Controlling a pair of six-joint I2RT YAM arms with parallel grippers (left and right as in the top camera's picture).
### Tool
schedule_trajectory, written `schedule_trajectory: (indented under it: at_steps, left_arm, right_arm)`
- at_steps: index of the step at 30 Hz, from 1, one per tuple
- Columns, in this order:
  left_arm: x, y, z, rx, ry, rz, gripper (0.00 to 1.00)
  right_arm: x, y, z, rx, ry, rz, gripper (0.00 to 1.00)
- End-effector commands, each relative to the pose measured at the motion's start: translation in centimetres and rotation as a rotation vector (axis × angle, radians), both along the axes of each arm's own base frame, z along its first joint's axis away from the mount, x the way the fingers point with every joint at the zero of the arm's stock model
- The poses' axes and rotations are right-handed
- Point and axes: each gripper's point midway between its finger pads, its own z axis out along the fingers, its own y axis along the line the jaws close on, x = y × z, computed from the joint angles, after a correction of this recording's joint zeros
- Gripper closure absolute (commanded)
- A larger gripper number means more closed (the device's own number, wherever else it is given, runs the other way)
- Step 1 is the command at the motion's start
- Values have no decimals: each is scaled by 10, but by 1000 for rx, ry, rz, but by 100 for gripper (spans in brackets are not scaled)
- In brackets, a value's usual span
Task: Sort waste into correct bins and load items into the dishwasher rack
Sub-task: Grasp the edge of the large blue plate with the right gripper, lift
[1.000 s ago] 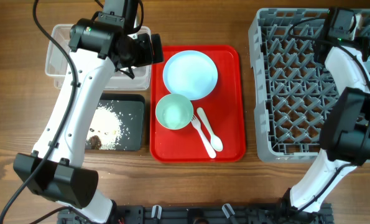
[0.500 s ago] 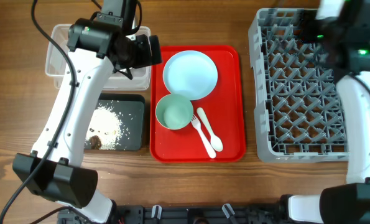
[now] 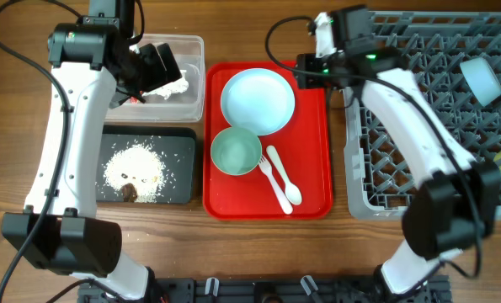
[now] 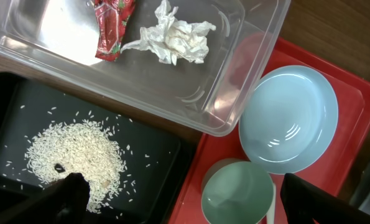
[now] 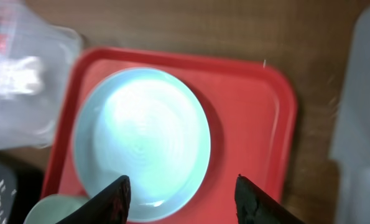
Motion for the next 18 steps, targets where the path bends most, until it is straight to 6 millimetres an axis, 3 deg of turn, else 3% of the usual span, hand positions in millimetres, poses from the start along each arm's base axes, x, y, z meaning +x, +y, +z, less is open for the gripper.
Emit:
schedule_trajectory:
  at_steps: [1, 8, 13, 18]
  left_arm:
    - [0, 1, 2, -2, -3, 21, 0]
    - [0, 1, 2, -2, -3, 21, 0]
    - [-1, 1, 2, -2, -2, 21, 0]
    - [-1, 1, 2, -2, -2, 21, 0]
  right_arm:
    - [-1, 6, -52, -11, 130, -112, 46]
    - [-9, 8, -105, -138, 200, -143, 51]
    - [-9, 14, -120, -155, 209, -152, 62]
    - [-12, 11, -137, -163, 249, -207, 67]
